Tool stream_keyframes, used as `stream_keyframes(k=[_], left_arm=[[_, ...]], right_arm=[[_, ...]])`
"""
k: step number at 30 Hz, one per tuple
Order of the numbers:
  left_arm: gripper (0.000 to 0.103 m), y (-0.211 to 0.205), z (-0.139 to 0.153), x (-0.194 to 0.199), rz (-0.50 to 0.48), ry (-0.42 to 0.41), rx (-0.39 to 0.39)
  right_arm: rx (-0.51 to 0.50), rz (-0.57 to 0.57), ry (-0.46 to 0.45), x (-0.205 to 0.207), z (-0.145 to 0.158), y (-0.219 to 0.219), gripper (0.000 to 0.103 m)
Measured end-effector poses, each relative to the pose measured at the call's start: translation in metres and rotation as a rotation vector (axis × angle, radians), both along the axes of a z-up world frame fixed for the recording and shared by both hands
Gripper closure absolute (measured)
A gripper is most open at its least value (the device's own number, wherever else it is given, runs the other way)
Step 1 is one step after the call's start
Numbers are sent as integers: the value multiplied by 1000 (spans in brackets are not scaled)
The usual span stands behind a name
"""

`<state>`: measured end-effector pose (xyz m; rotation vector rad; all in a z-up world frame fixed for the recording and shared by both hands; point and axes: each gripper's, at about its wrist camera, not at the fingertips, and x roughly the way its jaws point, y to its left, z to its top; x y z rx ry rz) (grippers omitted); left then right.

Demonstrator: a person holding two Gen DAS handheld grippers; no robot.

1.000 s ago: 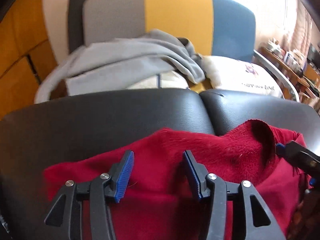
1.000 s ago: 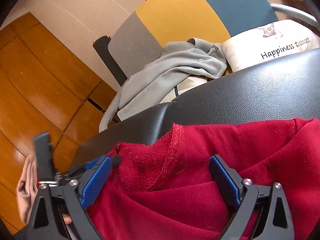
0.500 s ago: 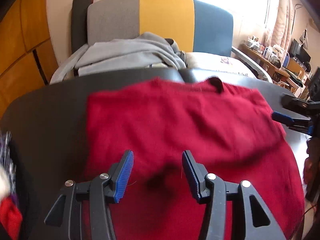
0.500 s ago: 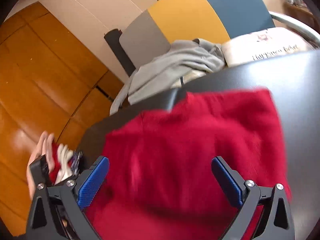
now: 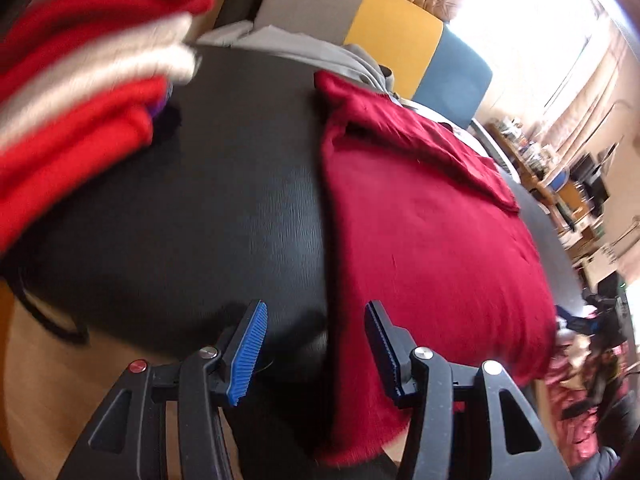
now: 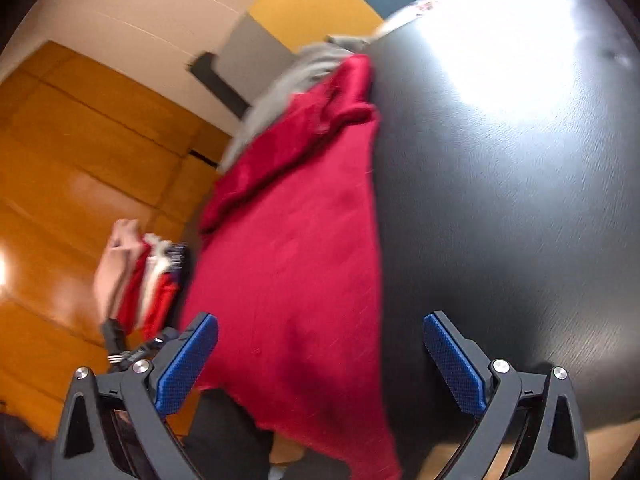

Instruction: Fold clothes

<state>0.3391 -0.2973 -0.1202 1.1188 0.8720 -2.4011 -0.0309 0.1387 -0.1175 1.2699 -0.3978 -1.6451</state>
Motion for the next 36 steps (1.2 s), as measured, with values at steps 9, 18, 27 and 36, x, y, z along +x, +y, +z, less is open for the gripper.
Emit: stream_keyframes(k=[9,18,27,36], left_arm=[[48,35,-32,0,-99,-42,82],[48,33,-42,-3,-123,-51,112],[49,55,-49,-30,-215,-65,157],[67,62,-62,-46,-235,-147,174]], right_arm=[[-134,66,-70,28,-18,1,0],[-27,83,17,50,-16,8,32],[9,62,-69,52,-30,25,53],[178,104,-76,57,-71,15,75]])
